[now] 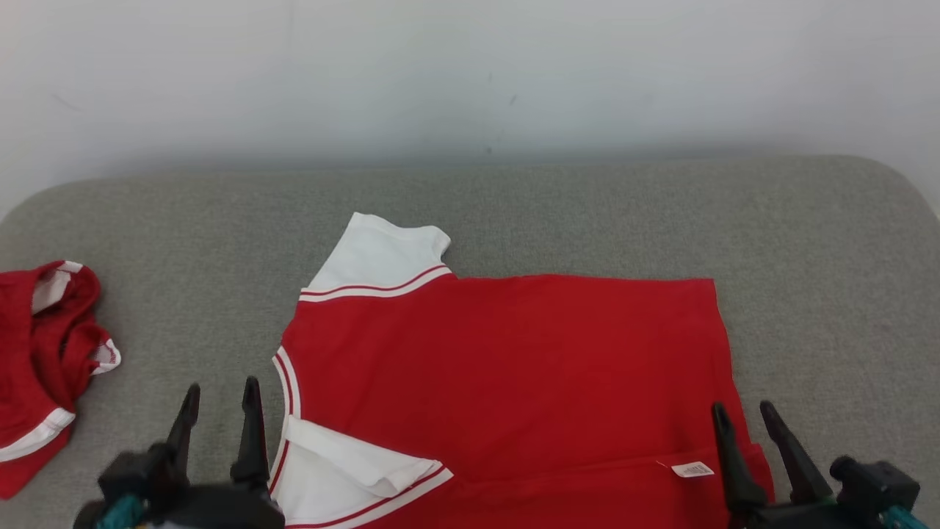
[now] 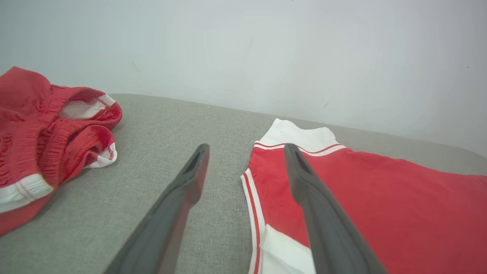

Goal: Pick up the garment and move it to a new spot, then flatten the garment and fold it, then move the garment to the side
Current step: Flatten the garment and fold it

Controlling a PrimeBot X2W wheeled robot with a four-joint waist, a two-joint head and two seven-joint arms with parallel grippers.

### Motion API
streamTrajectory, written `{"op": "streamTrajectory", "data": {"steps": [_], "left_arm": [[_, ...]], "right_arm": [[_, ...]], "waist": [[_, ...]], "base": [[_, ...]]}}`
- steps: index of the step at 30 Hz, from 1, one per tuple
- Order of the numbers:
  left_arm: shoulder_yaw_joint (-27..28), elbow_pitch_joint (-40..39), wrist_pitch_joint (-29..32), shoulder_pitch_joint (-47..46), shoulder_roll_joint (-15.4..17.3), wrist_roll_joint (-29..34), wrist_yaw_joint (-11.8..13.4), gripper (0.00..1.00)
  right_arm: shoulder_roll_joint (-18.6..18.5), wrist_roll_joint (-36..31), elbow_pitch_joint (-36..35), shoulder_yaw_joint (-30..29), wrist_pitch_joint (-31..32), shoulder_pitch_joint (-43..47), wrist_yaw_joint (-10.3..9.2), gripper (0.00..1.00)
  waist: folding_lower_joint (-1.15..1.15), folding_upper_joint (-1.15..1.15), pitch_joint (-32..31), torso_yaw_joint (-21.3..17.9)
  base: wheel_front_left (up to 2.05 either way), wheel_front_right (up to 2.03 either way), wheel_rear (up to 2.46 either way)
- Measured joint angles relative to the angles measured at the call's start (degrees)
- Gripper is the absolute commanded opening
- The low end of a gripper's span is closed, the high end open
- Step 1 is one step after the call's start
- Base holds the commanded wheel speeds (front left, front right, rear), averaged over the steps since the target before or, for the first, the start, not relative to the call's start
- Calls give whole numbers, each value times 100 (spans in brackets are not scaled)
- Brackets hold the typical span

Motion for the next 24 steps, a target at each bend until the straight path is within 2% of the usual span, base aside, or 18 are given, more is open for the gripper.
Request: {"op": "streamTrajectory", "data": {"steps": [4,7,13,19,24], "left_arm": [[-153,369,338,-1038,381,64,-131,100],[-347,628,572,-1862,782,59,-214,100],[-586,1148,1185,-3233,1322,-382,-281,100],[-935,1619,1708,-4074,1766,-673,-288,100],[-1163,2175,1868,-4545,1916,-842,-289,100]], "right_arm": [[102,-121,130,42,-1,-673,0,100],[176,-202,331,112,0,-1231,0,100],[433,-232,637,292,-1,-2308,0,100],[681,-171,762,468,-1,-2844,0,100],[765,-120,808,579,-1,-2972,0,100]], "waist": [[0,0,221,-205],[1,0,436,-378],[1,1,960,-747],[2,1,1458,-1158],[2,1,1771,-1476]], "base": [[0,0,0],[0,0,0],[0,0,0],[0,0,0],[0,0,0]]}}
